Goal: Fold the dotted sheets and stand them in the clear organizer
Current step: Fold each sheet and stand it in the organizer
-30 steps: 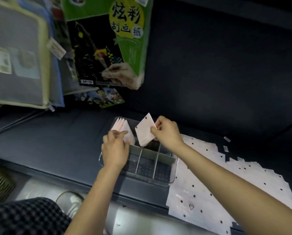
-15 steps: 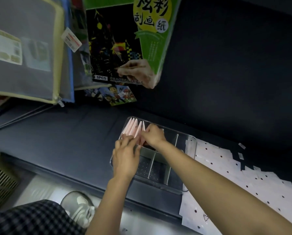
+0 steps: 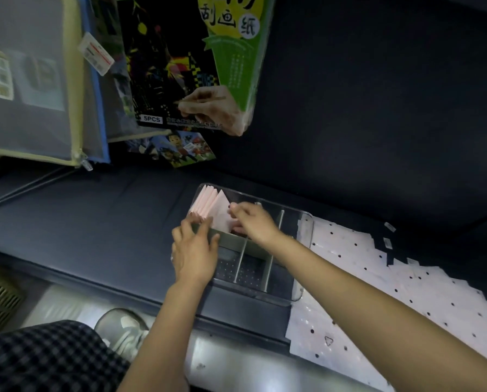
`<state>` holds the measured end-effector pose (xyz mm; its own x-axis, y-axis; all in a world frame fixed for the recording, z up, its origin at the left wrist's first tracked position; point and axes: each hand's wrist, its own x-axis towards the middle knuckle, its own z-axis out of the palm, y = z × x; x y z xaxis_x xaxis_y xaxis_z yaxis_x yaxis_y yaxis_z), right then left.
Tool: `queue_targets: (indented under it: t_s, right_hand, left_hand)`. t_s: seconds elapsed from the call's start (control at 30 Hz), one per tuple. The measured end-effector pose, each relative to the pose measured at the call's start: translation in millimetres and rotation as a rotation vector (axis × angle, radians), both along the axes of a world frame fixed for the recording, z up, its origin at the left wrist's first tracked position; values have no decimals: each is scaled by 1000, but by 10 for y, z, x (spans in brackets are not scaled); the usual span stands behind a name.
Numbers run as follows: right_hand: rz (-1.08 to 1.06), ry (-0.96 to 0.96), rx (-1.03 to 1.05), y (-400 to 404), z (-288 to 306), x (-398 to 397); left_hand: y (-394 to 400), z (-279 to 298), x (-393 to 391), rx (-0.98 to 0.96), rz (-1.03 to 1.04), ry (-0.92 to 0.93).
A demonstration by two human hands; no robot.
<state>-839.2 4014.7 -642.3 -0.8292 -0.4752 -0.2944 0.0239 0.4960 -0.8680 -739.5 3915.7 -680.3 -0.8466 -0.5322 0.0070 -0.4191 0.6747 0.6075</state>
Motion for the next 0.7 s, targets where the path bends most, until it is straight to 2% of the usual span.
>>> queue_targets:
  t_s: [0.07, 0.17, 0.27, 0.37, 0.47, 0.57, 0.7]
  right_hand:
    - [-2, 105, -64, 382, 85, 95]
    - [7, 229, -21, 1137, 155, 263]
    - [-56, 233, 90, 1932, 77, 468]
    - [-84, 186, 259, 2645, -138, 747]
    - [23, 205, 513, 3183, -401, 1065]
    - [184, 238, 641, 3478, -596, 1344]
    - [251, 383, 658, 3613, -727, 1469]
  left_hand:
    - [57, 51, -15, -11, -16, -4]
    - [241, 152, -27, -47, -36, 83]
    - [563, 233, 8, -81, -112, 234]
    - [984, 234, 95, -46, -338, 292]
    - [1417, 132, 229, 8, -652, 167]
    - [1744, -93, 423, -9, -910, -79]
    - [1842, -406, 696, -139, -1017, -335]
